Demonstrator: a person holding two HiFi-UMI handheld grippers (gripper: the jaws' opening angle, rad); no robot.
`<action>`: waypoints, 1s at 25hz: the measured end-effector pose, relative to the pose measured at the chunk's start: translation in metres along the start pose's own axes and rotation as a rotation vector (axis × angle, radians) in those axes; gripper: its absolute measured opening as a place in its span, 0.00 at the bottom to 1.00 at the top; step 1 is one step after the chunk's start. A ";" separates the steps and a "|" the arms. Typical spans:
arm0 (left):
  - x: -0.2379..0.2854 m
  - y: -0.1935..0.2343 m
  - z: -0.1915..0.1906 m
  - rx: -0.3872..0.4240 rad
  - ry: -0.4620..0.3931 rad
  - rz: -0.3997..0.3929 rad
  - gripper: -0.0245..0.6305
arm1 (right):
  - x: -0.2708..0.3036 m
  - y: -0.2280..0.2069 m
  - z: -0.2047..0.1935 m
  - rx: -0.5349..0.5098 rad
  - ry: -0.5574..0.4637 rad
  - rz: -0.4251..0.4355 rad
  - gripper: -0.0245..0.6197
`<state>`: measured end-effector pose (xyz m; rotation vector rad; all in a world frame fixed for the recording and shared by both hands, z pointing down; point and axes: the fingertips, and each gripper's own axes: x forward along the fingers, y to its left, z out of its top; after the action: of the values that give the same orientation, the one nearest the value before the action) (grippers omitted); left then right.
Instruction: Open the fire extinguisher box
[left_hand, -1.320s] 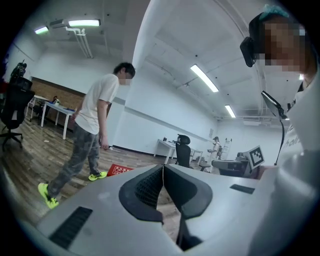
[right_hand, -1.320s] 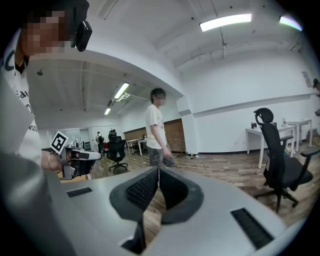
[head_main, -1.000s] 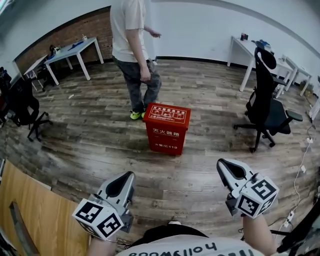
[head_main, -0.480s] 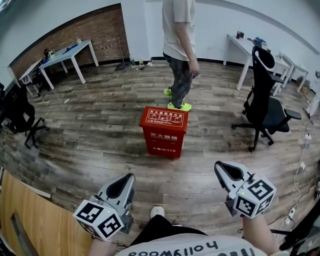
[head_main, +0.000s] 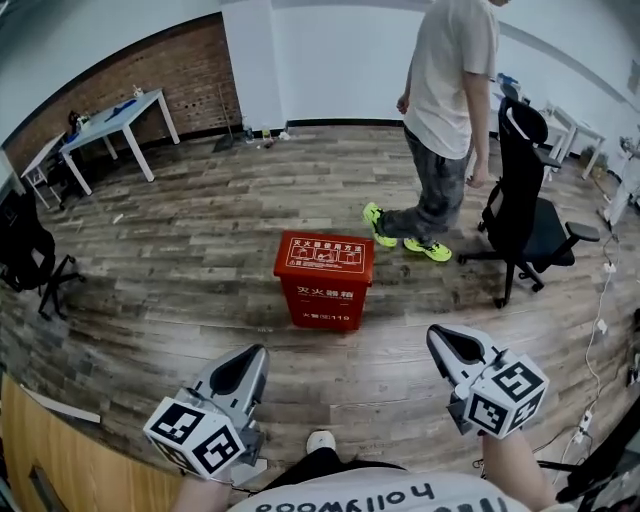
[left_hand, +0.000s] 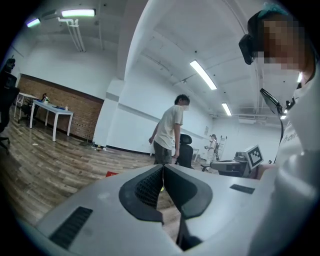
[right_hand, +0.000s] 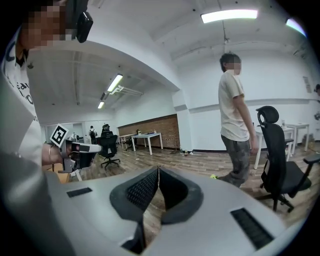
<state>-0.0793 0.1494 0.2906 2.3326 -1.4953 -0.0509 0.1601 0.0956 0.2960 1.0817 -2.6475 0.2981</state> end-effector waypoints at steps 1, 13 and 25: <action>0.004 0.006 0.003 0.001 0.001 -0.003 0.05 | 0.005 -0.002 0.002 0.009 -0.006 -0.007 0.05; 0.038 0.068 0.020 0.001 0.021 -0.059 0.05 | 0.066 0.000 0.028 0.031 -0.077 -0.021 0.05; 0.077 0.100 0.025 -0.023 0.042 -0.043 0.05 | 0.111 -0.026 0.021 -0.081 0.014 -0.052 0.05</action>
<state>-0.1390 0.0374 0.3124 2.3338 -1.4171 -0.0297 0.0991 -0.0010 0.3134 1.1160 -2.5909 0.1863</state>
